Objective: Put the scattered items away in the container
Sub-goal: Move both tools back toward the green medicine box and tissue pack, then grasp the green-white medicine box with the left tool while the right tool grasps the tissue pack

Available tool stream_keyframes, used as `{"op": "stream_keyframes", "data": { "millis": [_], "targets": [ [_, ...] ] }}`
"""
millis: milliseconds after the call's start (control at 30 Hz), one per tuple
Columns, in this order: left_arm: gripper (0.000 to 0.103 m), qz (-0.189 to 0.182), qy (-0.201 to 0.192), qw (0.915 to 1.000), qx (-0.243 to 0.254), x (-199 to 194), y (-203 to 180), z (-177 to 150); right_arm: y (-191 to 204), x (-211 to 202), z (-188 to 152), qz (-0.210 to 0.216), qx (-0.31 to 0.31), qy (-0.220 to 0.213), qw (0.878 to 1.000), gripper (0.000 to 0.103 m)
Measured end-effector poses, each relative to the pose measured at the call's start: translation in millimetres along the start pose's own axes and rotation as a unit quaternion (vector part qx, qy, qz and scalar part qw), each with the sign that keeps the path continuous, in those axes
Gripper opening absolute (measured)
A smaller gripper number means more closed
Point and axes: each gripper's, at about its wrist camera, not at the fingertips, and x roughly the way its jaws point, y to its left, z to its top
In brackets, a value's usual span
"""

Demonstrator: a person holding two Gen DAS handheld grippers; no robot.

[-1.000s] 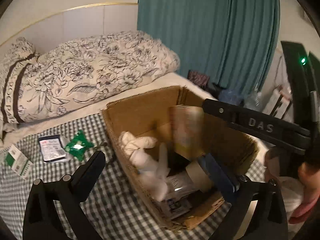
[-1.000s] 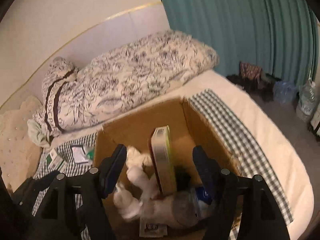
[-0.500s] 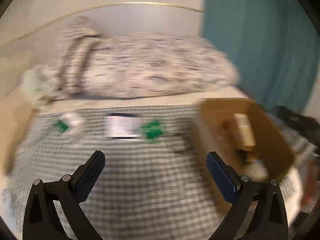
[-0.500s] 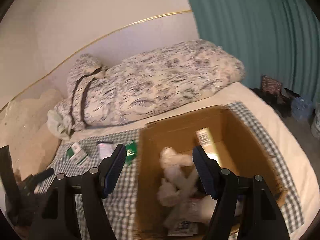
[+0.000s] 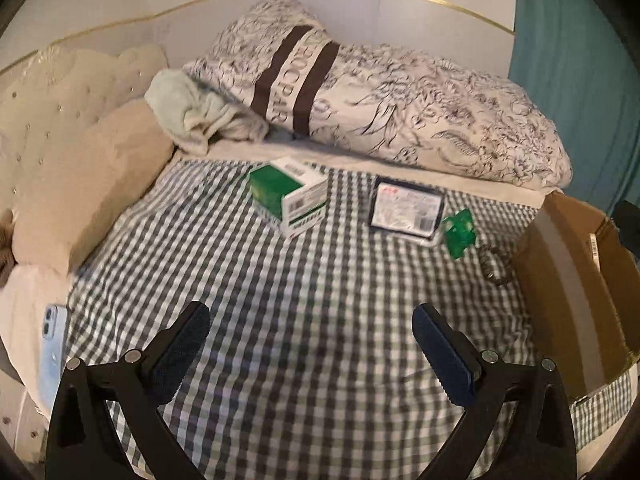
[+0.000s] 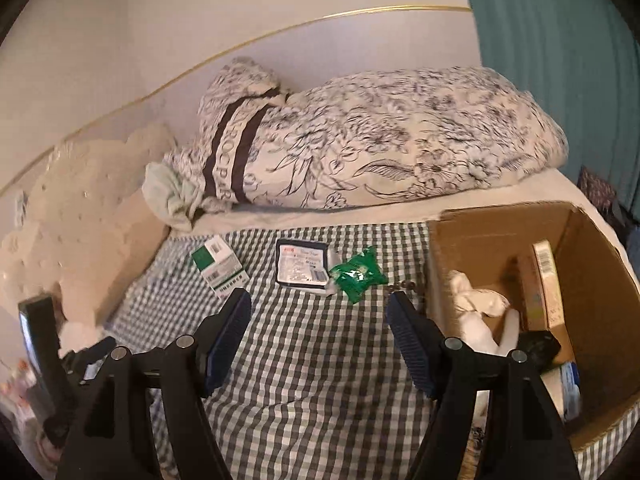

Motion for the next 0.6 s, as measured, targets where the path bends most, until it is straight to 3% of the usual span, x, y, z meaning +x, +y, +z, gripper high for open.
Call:
{"op": "stream_keyframes", "data": {
  "millis": [133, 433, 600],
  "targets": [
    [0.103, 0.008, 0.003, 1.0, -0.001, 14, 18, -5, 11, 28, -1, -0.018, -0.003, 0.017, 1.0, 0.073],
    [0.103, -0.004, 0.038, 0.9986, -0.037, 63, 50, 5, 32, 87, -2, -0.014, -0.002, 0.057, 0.998, 0.073],
    [0.103, 0.004, 0.044, 0.9984, -0.036, 91, 55, 20, 45, 123, 2, 0.031, 0.018, 0.088, 0.995, 0.073]
  ]
}}
